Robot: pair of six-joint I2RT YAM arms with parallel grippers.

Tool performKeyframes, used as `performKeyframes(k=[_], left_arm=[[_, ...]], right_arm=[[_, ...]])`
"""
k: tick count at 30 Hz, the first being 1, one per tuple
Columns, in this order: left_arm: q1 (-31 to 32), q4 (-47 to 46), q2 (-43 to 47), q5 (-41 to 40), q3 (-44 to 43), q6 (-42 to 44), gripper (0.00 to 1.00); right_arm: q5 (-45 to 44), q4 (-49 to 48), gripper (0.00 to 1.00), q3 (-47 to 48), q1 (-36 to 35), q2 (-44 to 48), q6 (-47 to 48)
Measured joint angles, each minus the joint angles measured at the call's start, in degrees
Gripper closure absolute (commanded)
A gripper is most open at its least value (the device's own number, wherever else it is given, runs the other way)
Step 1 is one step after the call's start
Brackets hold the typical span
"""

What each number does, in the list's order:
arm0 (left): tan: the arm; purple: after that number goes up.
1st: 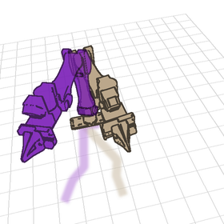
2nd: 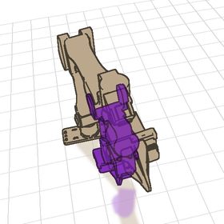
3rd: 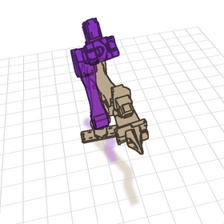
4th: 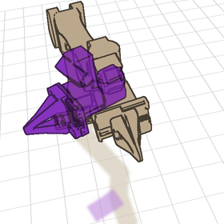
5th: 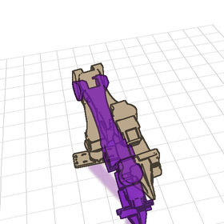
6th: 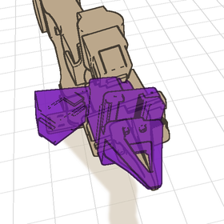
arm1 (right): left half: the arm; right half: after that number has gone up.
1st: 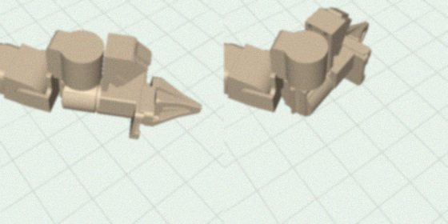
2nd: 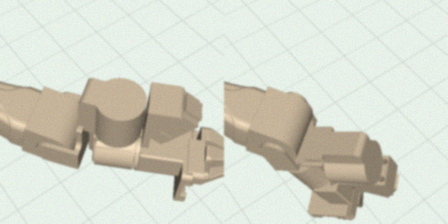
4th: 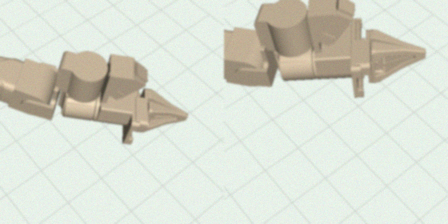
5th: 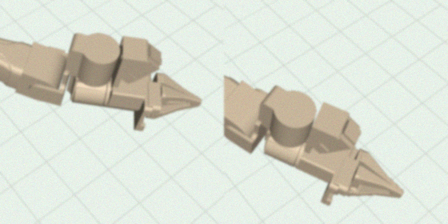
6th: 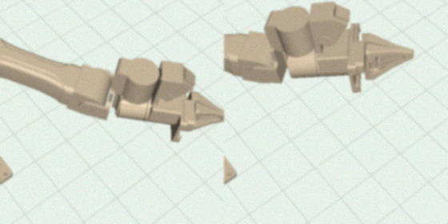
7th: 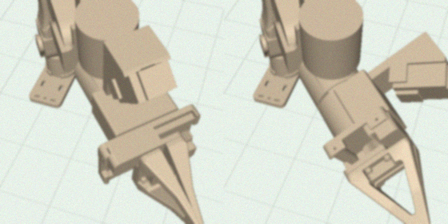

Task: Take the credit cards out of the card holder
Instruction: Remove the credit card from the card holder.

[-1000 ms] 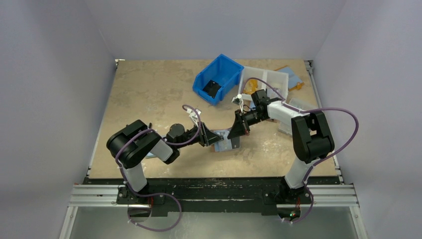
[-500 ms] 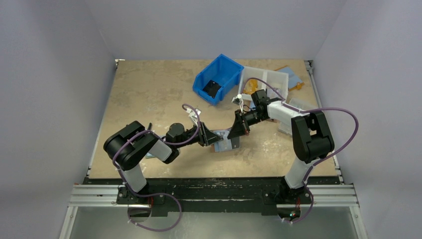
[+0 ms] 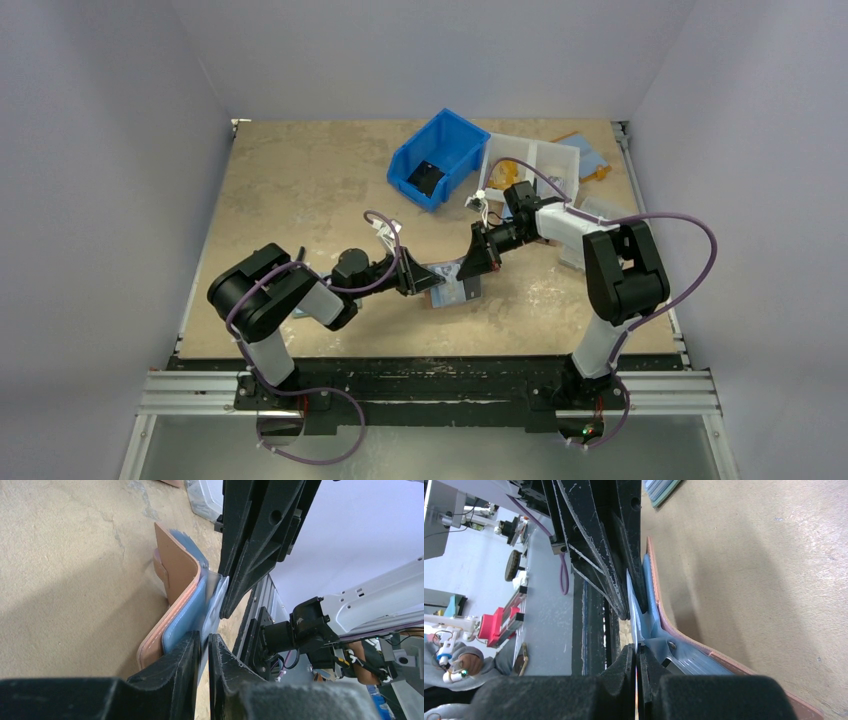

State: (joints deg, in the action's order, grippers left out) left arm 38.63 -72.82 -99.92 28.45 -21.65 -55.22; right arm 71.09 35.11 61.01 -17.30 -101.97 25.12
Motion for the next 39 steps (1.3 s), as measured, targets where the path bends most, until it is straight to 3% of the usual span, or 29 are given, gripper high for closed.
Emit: performKeyframes(k=[8,27,33,39], left_arm=[[-0.07,-1.42,0.07,0.90,0.46,-0.70,1.00],[-0.35,-4.28,0.07,1.86,2.08,-1.29,1.00],[-0.37,-4.28,0.07,1.84,2.58,-1.33,1.00],[-0.37,-4.28,0.07,1.88,2.69,-1.36,0.95]], right_arm=[[0.02,0.02,0.97,0.00,0.00,-0.04,0.00],[0.72,1.16,0.80,0.02,-0.31,-0.87,0.70],[0.50,1.97,0.94,0.04,-0.26,-0.94,1.62],[0.70,2.58,1.00,0.04,-0.28,-1.16,1.97]])
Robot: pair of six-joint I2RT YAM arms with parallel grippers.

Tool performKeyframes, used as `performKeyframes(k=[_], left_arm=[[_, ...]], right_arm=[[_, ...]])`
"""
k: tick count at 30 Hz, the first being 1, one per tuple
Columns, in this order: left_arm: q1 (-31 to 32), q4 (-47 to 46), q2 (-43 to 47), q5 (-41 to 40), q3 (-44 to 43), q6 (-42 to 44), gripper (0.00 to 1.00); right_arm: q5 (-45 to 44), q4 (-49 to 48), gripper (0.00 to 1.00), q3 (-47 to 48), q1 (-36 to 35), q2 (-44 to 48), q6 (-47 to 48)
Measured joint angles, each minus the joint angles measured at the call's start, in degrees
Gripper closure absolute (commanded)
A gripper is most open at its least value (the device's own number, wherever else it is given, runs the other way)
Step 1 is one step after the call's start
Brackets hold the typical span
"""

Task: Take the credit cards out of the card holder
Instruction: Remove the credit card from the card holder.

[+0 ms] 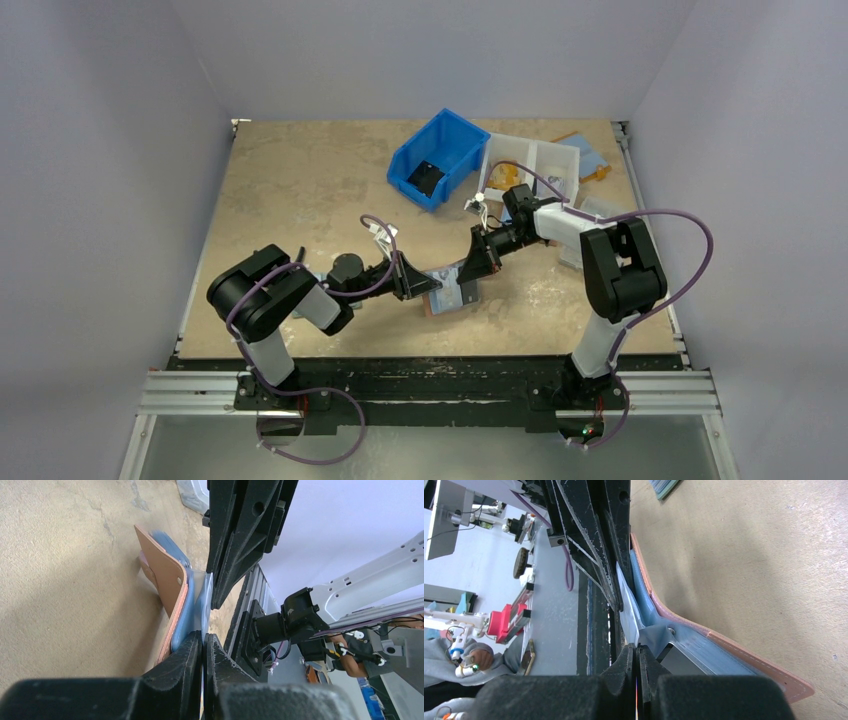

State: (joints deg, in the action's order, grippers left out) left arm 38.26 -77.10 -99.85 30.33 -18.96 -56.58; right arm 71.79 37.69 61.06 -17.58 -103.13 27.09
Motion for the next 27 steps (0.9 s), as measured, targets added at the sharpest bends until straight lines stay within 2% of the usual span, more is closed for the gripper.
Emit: performKeyframes(k=[6,10,15,21,27], left_arm=[[0.00,-0.04,0.00,-0.02,0.02,0.02,0.86],[-0.17,-0.07,0.00,-0.02,0.15,0.07,0.85],[-0.55,-0.59,0.00,0.00,0.63,0.04,0.88],[-1.51,-3.02,-0.83,0.46,1.70,-0.87,0.99],[-1.88,-5.40,-2.80,1.20,1.99,-1.99,1.00]], right_arm=[[0.04,0.09,1.00,0.09,0.00,0.00,0.09],[-0.50,0.66,1.00,0.22,0.00,0.00,1.11],[-2.14,1.49,1.00,0.76,0.00,0.00,2.78],[-3.50,1.77,1.00,0.76,0.00,0.00,3.39],[-3.65,1.75,1.00,0.76,-0.02,0.00,3.39]])
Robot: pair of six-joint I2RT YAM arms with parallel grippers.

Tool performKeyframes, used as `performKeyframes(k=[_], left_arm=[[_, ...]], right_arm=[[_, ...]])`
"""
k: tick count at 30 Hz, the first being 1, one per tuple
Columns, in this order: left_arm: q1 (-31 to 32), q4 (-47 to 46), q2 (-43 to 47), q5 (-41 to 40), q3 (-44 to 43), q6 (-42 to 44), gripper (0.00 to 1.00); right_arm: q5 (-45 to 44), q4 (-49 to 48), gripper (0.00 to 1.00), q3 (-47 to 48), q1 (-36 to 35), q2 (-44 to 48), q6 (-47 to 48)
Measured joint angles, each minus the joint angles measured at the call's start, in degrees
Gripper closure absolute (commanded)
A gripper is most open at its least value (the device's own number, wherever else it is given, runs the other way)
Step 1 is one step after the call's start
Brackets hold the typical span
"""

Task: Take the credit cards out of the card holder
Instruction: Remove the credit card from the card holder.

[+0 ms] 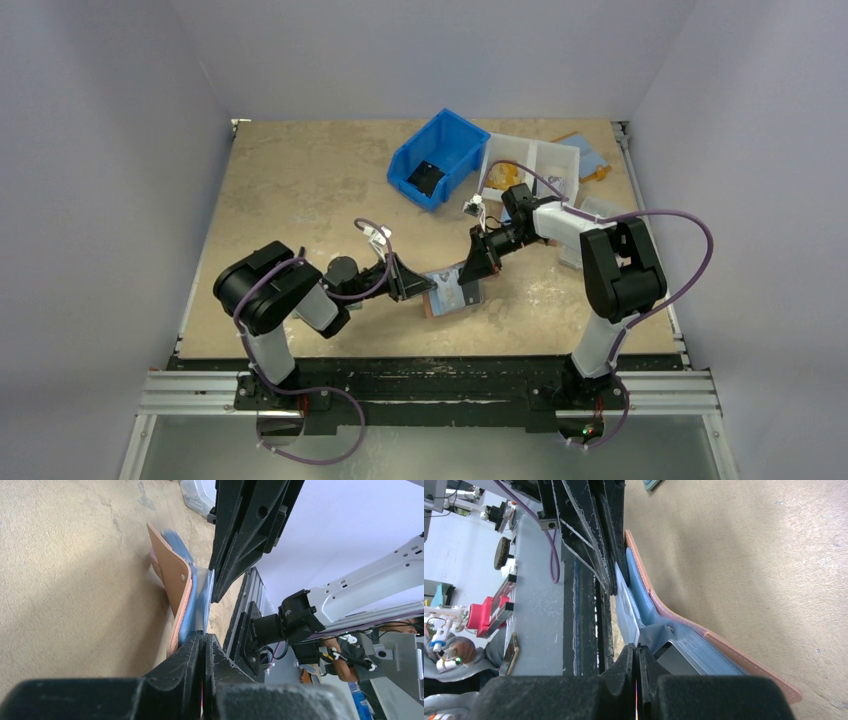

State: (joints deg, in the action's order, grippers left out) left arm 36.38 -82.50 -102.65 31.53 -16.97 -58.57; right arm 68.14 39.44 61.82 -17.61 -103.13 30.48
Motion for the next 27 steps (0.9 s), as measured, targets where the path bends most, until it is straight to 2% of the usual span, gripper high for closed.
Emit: performKeyframes(k=[16,20,24,27], left_arm=[[-1.51,0.04,1.42,-0.02,2.71,-0.31,0.99],[-1.51,2.93,2.56,-1.25,2.80,0.66,0.86],[-1.51,9.64,7.43,-3.80,2.86,2.82,0.60],[-1.51,14.32,11.96,-5.92,2.86,4.59,0.56]], right_arm=[[-3.02,-0.09,1.00,0.00,1.27,-0.22,-0.02],[-4.66,-0.94,1.00,-0.02,1.29,-0.87,-0.94],[-5.40,-1.51,1.00,-0.02,1.51,-0.90,-1.40],[-4.92,-1.07,1.00,-0.02,1.55,-0.90,-0.74]])
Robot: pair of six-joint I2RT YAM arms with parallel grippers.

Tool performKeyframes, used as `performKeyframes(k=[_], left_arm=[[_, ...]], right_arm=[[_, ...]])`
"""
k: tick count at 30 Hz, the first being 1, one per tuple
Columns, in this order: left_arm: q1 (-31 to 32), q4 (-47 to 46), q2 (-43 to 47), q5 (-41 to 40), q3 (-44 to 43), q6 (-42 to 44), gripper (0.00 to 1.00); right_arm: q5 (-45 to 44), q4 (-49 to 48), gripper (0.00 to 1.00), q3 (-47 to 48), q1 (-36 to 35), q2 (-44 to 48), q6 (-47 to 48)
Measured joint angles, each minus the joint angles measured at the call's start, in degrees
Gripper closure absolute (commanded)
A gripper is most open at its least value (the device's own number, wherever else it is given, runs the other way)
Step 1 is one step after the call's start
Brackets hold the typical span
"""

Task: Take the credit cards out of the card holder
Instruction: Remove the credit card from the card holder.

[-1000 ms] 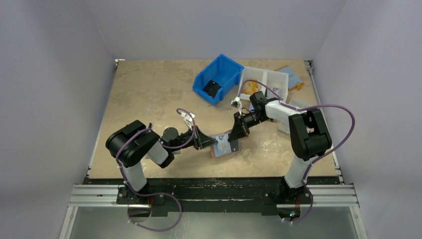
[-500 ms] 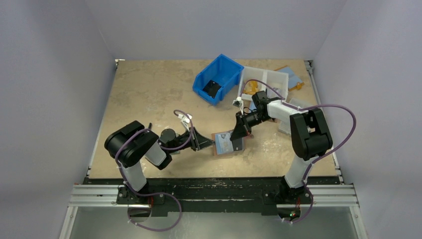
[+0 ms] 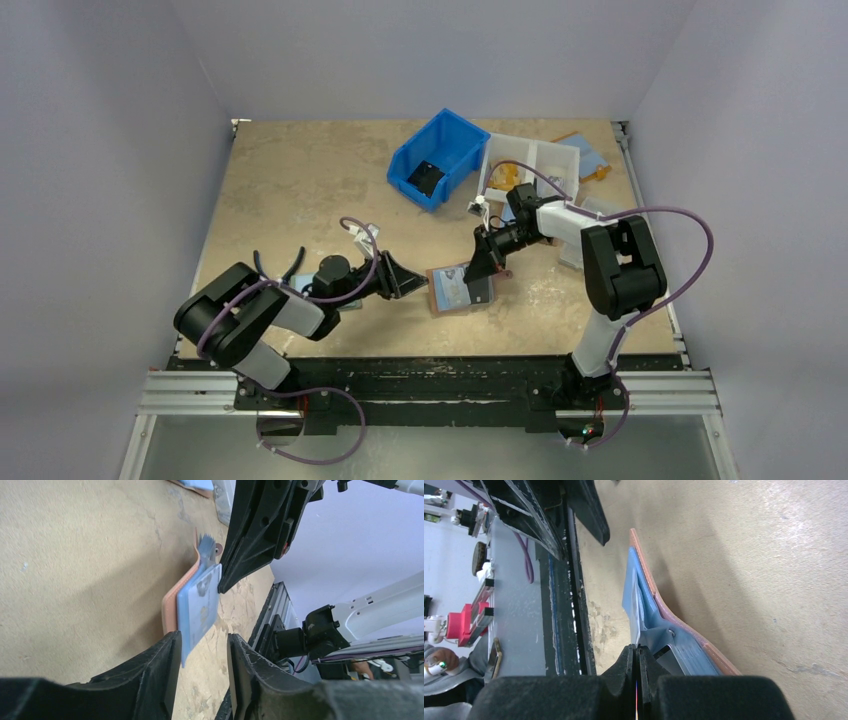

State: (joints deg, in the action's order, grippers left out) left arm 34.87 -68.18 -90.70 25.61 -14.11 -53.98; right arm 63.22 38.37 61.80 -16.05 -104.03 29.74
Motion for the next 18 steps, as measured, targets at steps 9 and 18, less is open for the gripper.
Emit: performKeyframes(k=[9,18], left_arm=[[0.00,0.74,-0.48,-0.83,0.02,1.31,0.55],[1.90,-12.00,-9.99,-0.07,0.50,-2.05,0.56]], right_arm=[[3.93,3.65,1.00,0.00,0.04,0.11,4.31],[5.42,4.85,1.00,0.00,0.04,0.31,5.68]])
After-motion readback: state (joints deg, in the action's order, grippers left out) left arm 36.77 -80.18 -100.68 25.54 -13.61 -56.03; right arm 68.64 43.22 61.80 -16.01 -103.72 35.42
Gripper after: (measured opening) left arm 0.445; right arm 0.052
